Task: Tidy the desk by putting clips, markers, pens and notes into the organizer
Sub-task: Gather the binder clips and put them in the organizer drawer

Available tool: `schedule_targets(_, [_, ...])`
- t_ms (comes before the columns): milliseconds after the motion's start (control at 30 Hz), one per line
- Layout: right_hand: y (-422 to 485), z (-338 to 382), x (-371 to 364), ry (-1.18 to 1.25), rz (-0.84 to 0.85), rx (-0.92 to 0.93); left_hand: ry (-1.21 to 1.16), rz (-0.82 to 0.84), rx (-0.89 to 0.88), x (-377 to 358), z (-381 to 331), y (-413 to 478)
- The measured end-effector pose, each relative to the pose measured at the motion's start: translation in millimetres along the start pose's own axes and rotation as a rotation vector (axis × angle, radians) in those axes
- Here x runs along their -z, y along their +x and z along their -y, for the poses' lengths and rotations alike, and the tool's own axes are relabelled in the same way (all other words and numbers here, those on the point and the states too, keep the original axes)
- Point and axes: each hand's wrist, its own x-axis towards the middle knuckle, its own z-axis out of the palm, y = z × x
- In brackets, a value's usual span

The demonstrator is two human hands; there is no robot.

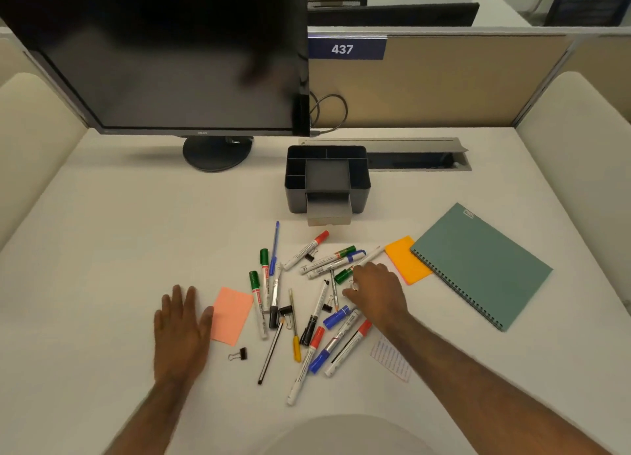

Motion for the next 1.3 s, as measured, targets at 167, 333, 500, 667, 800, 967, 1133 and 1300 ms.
schedule_targets(167, [4, 4, -3, -0.072, 0.020, -0.035, 0.015, 0.010, 0.014, 2, -7, -2])
schedule_targets(333, [7, 5, 1, -0.106, 0.067, -0.020, -0.008, -0.013, 0.013, -3, 0, -1])
schedule_targets(500, [20, 19, 38, -0.073, -0.202, 0.089, -0.017, -0.023, 0.018, -6, 1, -1])
schedule_targets(667, [68, 40, 82, 0.082, -0.347, 0.122, -0.024, -0.021, 0.018, -6, 1, -1])
schedule_targets(800, [103, 49, 96, 0.081, -0.331, 0.149, -0.008, -0.025, 0.008, -5, -1, -2])
schedule_targets(967, [106, 45, 88, 0.235, -0.308, 0.128, -0.017, -0.030, 0.010, -3, -2, -2])
schedule_targets(1133, [58, 20, 54, 0.299, -0.260, 0.090, -0.177, -0.209, -0.063, 2, -35, 12])
schedule_targets(1300, [5, 9, 15, 0.142, -0.076, 0.149, -0.227, -0.135, -0.332, 4, -125, 40])
